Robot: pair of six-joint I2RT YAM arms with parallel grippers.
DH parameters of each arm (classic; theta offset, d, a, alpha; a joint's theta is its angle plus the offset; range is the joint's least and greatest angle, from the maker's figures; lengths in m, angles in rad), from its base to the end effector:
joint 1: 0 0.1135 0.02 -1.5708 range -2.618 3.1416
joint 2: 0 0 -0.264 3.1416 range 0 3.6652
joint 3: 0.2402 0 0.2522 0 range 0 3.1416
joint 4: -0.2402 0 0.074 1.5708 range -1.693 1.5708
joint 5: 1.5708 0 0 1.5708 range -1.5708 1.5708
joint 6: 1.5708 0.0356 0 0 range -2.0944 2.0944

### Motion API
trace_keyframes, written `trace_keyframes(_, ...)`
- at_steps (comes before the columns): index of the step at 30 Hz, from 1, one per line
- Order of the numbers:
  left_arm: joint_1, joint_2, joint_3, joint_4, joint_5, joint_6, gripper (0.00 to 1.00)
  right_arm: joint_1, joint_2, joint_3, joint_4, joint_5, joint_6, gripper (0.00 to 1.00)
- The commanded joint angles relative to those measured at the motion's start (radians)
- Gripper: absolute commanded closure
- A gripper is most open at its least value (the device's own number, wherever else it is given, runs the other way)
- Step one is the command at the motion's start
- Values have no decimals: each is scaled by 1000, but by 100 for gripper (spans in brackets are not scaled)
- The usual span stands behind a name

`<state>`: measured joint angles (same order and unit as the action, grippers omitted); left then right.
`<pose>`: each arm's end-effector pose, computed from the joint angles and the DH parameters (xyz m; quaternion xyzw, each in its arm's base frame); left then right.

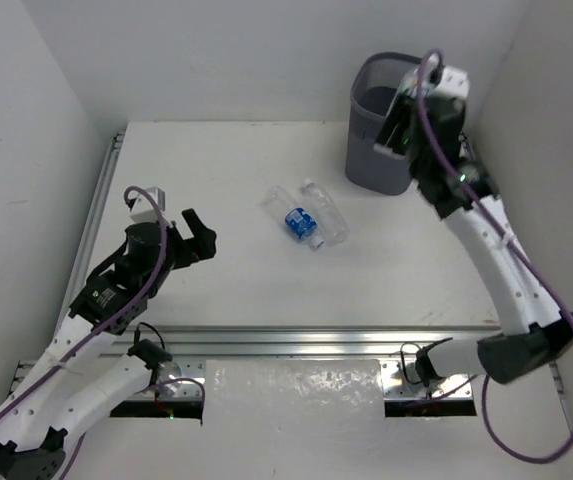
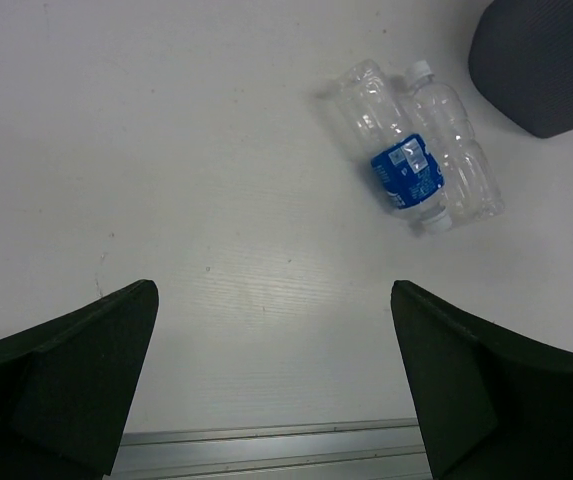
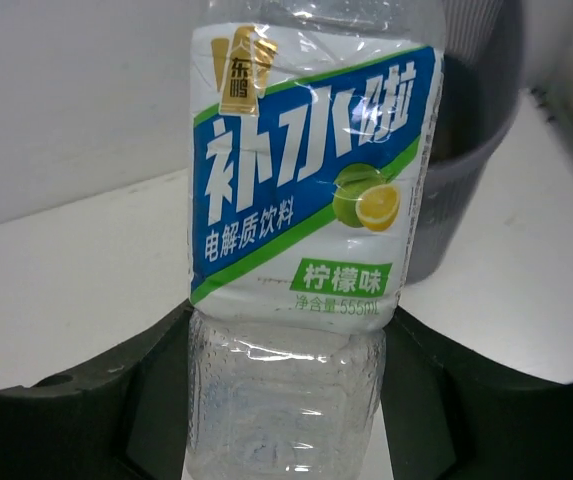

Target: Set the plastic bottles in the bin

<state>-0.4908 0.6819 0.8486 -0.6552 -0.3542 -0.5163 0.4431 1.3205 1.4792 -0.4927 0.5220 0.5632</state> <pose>0.1306 -0.0558 0.3293 -0.1015 0.8425 -0.1124 0.5170 0.2661 0.1066 0.4329 0.1966 0.7768 0.0859 0.5921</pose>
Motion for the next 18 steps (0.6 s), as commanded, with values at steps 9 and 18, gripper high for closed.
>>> trace_keyframes(9,-9,149,70,11,-3,-137,0,-420,706,942,-143,-500,-226,48)
trace_keyframes(18,-38,545,250,175,126,-232,0,-440,642,884,-21,-567,-178,1)
